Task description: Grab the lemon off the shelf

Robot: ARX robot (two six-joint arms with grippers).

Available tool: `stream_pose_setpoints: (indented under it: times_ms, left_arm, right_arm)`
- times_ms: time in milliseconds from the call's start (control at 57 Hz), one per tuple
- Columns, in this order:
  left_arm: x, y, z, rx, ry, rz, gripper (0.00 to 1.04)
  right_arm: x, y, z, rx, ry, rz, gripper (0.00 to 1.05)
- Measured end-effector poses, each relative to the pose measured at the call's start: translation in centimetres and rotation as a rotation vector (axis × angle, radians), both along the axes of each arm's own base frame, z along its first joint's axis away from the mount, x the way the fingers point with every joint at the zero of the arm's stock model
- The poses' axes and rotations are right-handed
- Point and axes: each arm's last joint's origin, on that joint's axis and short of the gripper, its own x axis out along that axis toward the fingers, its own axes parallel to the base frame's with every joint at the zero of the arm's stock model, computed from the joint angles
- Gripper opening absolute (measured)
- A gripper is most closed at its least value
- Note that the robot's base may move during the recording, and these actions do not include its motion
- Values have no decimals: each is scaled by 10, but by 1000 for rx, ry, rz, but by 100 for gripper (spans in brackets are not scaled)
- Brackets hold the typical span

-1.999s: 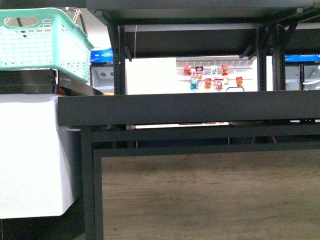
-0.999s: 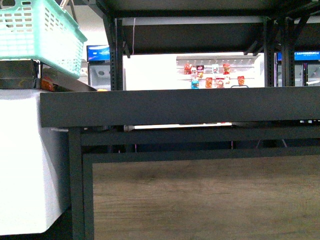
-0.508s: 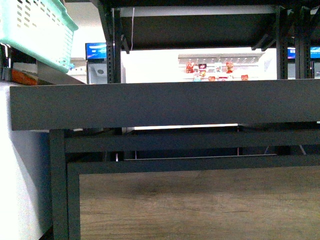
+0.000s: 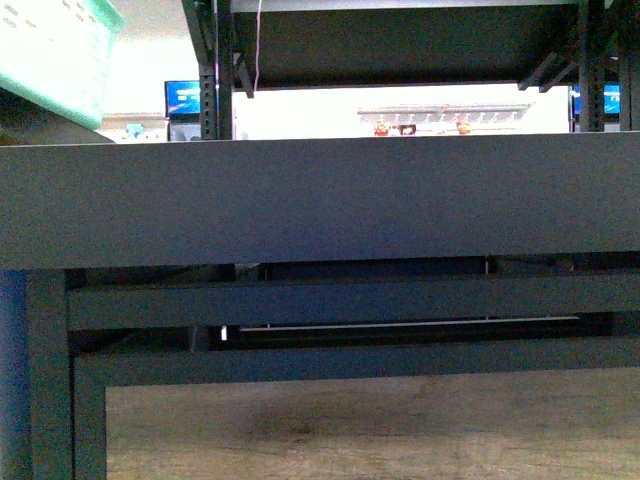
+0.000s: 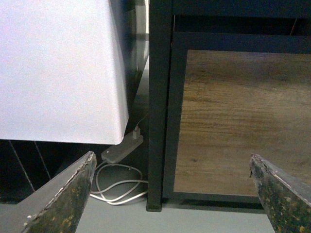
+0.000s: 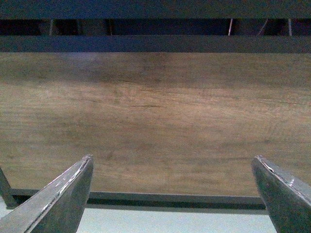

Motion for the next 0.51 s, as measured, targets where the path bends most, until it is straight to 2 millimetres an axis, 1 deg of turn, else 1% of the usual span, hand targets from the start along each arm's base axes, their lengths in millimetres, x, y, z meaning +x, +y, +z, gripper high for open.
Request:
stream_pose_setpoints:
  times_ms: [508]
  left_arm:
    - [0, 0, 0, 0, 0, 0, 97]
  right_arm:
    - [0, 0, 0, 0, 0, 0, 97]
